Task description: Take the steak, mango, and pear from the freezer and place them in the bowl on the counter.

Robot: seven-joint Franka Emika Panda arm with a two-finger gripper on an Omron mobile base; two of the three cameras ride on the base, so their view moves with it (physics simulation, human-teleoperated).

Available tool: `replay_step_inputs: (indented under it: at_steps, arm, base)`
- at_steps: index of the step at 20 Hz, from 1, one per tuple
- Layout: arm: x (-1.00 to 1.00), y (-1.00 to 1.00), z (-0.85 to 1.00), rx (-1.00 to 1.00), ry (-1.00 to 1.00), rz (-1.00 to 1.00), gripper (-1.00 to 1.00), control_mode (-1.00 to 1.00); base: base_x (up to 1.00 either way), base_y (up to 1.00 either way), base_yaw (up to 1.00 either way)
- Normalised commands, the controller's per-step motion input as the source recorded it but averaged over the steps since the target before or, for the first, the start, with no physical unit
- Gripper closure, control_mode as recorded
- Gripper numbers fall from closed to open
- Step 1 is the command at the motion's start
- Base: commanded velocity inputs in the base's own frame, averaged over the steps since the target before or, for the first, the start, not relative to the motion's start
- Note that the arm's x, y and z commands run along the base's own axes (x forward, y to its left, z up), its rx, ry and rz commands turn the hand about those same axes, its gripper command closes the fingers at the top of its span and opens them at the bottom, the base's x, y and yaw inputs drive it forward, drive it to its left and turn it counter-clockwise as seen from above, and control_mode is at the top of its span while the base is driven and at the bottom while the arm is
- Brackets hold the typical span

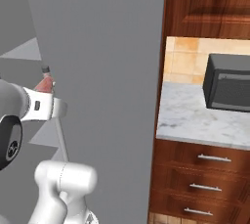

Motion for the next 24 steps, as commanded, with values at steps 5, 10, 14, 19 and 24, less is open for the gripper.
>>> replay_step_inputs:
  at_steps: [5,10,14,19,24]
  arm:
    - [0.0,0.0,0.0,0.0,0.0,0.0,1.0,1.0]
    - [0.0,0.0,0.0,0.0,0.0,0.0,1.0,1.0]
    - [0.0,0.0,0.0,0.0,0.0,0.0,1.0,1.0]
    - [0.0,0.0,0.0,0.0,0.0,0.0,1.0,1.0]
    - [0.0,0.0,0.0,0.0,0.0,0.0,1.0,1.0]
  base:
    - [-0.84,-0.95,-0.11]
    - [0.23,-1.0,-0.22]
    - [0.57,-1.0,-0.09]
    - [0.51,-1.0,0.05]
    - [0.03,-1.0,0.11]
